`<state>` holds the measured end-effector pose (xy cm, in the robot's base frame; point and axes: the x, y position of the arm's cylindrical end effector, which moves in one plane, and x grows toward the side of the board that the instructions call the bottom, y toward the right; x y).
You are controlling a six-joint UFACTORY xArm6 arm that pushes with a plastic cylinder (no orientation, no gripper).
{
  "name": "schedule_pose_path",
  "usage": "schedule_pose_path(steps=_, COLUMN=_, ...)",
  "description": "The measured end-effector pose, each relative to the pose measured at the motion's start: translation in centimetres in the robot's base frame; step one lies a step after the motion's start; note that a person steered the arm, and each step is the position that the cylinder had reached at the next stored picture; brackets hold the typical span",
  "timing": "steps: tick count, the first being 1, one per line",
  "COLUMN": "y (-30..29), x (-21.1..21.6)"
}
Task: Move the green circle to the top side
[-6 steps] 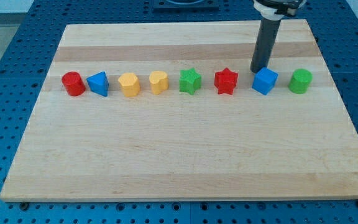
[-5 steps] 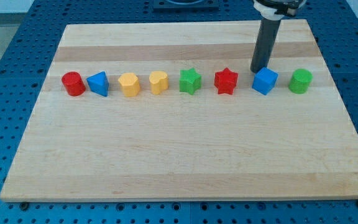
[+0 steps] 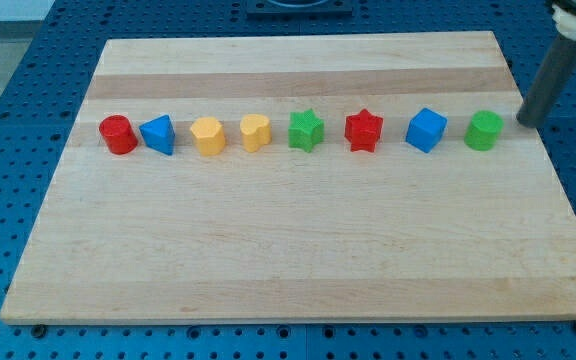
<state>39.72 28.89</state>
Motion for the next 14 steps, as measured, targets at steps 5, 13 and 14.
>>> schedule_pose_path(steps=5, y=-7.8, x=6.5)
schedule_pose_path(steps=13, y=-5.6, x=1.5)
schedule_pose_path(steps=14, y=-5.5, x=1.1)
